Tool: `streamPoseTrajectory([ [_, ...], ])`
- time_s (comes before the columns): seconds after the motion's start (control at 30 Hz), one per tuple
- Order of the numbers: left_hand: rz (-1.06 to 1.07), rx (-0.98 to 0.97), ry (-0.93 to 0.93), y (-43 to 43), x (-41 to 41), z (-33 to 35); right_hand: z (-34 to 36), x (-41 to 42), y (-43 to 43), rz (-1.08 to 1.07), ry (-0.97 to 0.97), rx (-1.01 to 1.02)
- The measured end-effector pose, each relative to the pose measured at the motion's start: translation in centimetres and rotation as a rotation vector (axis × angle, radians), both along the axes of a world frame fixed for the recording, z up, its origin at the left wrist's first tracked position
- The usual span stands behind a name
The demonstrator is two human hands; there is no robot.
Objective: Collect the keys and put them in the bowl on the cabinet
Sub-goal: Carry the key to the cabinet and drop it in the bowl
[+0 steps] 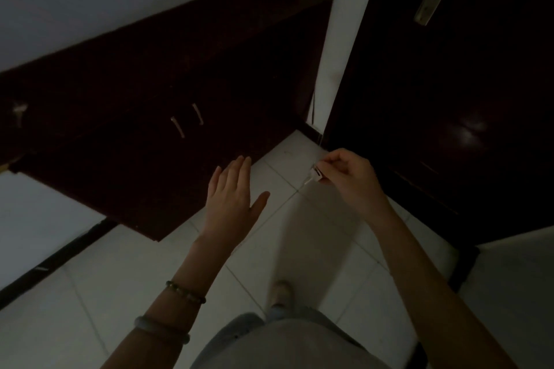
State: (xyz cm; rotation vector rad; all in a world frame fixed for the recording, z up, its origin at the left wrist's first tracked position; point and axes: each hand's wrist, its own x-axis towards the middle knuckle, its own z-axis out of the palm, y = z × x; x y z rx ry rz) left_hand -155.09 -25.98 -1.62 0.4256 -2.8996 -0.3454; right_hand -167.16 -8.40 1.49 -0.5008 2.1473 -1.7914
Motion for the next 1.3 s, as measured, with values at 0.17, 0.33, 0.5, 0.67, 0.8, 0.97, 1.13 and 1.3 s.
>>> streamPoseTrajectory([
  [0.17,-0.006,-0.004,-0.019,-1.5,-6.0,0.1,-0.3,-6.0,-1.4,0.013,-0.021,-0.015],
  [0.33,-0.012,0.0,-0.016,-3.6,-11.8,-0.2,-0.9,-12.0,-3.4,0.027,-0.063,-0.023],
  [0.5,-0.027,0.016,0.016,-6.6,-19.1,-0.7,-1.1,-18.6,-6.7,-0.006,-0.027,-0.025],
  [0.67,-0.045,0.025,0.027,-10.7,-27.2,-1.0,-1.0,-26.0,-10.7,-0.048,-0.028,0.011],
  [0.8,-0.08,0.023,0.069,-14.0,-33.6,-0.2,-0.3,-31.9,-14.0,-0.079,-0.027,0.036],
  [0.97,-0.113,0.025,0.123,-17.4,-40.5,1.2,0.8,-37.8,-18.0,-0.093,-0.007,0.028],
  [1.13,-0.115,0.009,0.113,-20.2,-45.2,1.5,0.9,-42.5,-20.7,-0.066,-0.005,0.018],
  [1.3,-0.091,-0.018,0.095,-22.8,-49.6,1.5,0.4,-47.5,-22.8,-0.039,-0.001,0.022],
])
